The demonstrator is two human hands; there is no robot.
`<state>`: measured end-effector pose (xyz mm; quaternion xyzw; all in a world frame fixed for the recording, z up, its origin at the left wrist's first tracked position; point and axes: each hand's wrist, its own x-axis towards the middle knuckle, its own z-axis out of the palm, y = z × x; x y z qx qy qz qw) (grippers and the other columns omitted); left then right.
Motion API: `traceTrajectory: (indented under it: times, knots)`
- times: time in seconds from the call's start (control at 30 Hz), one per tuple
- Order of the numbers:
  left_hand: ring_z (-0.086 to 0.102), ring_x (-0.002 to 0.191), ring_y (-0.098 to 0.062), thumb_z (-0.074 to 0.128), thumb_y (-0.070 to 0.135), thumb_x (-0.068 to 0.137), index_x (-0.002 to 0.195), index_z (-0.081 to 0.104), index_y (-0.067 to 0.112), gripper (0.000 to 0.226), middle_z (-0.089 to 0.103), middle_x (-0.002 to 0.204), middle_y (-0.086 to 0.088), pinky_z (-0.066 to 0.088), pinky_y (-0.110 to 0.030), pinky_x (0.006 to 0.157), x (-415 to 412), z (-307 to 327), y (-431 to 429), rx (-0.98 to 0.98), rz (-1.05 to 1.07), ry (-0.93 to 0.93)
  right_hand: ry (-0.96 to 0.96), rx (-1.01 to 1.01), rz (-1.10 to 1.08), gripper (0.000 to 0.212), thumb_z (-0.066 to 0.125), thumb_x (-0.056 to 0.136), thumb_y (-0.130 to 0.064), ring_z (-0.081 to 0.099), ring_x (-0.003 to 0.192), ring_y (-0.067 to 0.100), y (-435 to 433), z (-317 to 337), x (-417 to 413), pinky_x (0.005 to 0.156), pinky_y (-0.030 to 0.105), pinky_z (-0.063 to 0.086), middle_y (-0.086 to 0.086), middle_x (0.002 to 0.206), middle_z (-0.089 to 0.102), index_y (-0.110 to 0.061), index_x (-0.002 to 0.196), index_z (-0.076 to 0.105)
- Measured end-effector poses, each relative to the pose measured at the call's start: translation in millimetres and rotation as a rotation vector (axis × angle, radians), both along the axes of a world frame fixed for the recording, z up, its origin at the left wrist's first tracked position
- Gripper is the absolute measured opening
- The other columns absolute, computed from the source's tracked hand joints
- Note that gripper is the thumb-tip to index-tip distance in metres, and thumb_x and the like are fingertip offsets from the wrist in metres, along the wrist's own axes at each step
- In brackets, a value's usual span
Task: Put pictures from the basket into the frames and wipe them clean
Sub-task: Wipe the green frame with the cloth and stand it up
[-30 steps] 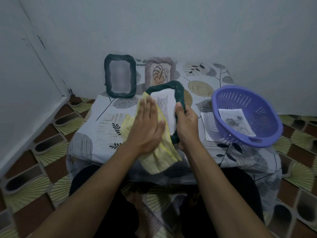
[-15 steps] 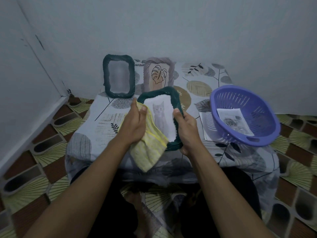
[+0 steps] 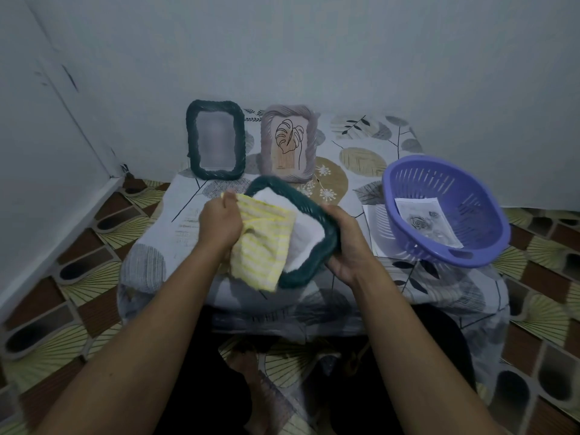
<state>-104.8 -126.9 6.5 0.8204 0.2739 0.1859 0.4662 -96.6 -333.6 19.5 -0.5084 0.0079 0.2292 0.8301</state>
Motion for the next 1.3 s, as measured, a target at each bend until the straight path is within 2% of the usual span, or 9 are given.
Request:
traceTrajectory:
  times: [0.13,0.23,0.3,0.47,0.57,0.77,0.93,1.1,1.3]
  knots:
    - [0.06,0.104,-0.034,0.032,0.05,0.104,0.102,0.06,0.004,0.054,0.064,0.111,-0.016,0.049,-0.046,0.096,2,-4,3,-0.208,0.172,-0.001,-0.024,0.078,-0.177,0.046,0.054,0.096,-0.04,0.069,0.106,0.026,17,-6,-7,0.09,0.039,0.057,0.013,0.114,0.072,-0.005,0.124,0.063]
    - [0.053,0.109,-0.028,0.035,0.057,0.099,0.123,0.041,0.01,0.053,0.052,0.123,-0.006,0.045,-0.045,0.099,5,-1,-5,-0.362,0.214,-0.011,-0.038,0.019,-0.265,0.03,0.042,0.105,-0.037,0.073,0.088,0.012,28,-9,-11,0.074,0.029,0.06,0.0,0.1,0.075,-0.017,0.113,0.063]
    - [0.052,0.109,-0.027,0.041,0.053,0.094,0.117,0.034,0.017,0.043,0.049,0.127,-0.007,0.044,-0.047,0.099,4,2,-10,-0.403,0.174,-0.061,-0.022,-0.007,-0.348,0.029,0.038,0.107,-0.036,0.071,0.091,0.014,33,-8,-11,0.085,0.036,0.059,-0.001,0.102,0.072,-0.02,0.109,0.062]
    - [0.03,0.141,-0.028,0.043,0.051,0.094,0.14,0.045,0.013,0.059,0.024,0.157,-0.012,0.027,-0.041,0.111,-16,3,-26,0.217,-0.112,-0.071,0.0,-0.028,-0.5,0.042,0.034,0.108,-0.039,0.066,0.113,0.026,41,-7,-6,0.101,0.051,0.051,0.008,0.124,0.068,-0.014,0.131,0.057]
    - [0.0,0.153,-0.027,0.026,0.063,0.093,0.158,0.013,0.014,0.083,-0.001,0.167,-0.007,0.005,-0.05,0.12,-27,-6,-37,0.516,-0.279,0.082,-0.025,-0.04,-0.537,0.043,0.033,0.107,-0.042,0.066,0.111,0.026,40,-4,-3,0.098,0.052,0.053,0.006,0.122,0.068,-0.016,0.132,0.057]
    - [-0.008,0.153,-0.031,0.022,0.051,0.104,0.157,-0.005,0.004,0.076,-0.011,0.166,-0.014,-0.002,-0.049,0.123,-18,-16,-37,0.448,-0.278,0.191,-0.183,-0.31,-0.506,0.048,0.033,0.106,-0.048,0.052,0.121,0.011,39,-4,-13,0.102,0.032,0.042,-0.018,0.116,0.058,-0.019,0.14,0.052]
    - [-0.002,0.153,-0.027,0.02,0.048,0.105,0.155,0.0,-0.002,0.074,-0.002,0.166,-0.018,-0.003,-0.047,0.124,3,-3,-32,0.389,-0.166,0.208,-0.209,-0.304,-0.42,0.042,0.037,0.104,-0.05,0.06,0.116,0.012,45,-5,-19,0.108,0.044,0.045,-0.007,0.12,0.067,-0.023,0.126,0.06]
    - [-0.015,0.152,-0.023,0.013,0.053,0.097,0.155,-0.007,-0.001,0.082,-0.015,0.164,-0.017,-0.006,-0.04,0.124,-12,-5,-63,0.475,-0.501,0.089,-0.261,-0.348,-0.449,0.055,0.041,0.093,-0.065,0.07,0.095,0.025,44,-2,-9,0.093,0.056,0.053,0.005,0.095,0.074,-0.016,0.097,0.066]
    - [-0.027,0.148,-0.021,0.0,0.063,0.094,0.153,-0.023,0.03,0.071,-0.031,0.159,0.008,-0.015,-0.05,0.119,-17,-28,-31,0.678,-0.509,0.09,-0.279,-0.394,-0.394,0.066,0.038,0.102,-0.055,0.058,0.112,0.039,23,10,-10,0.103,0.058,0.042,0.032,0.12,0.06,0.007,0.117,0.053]
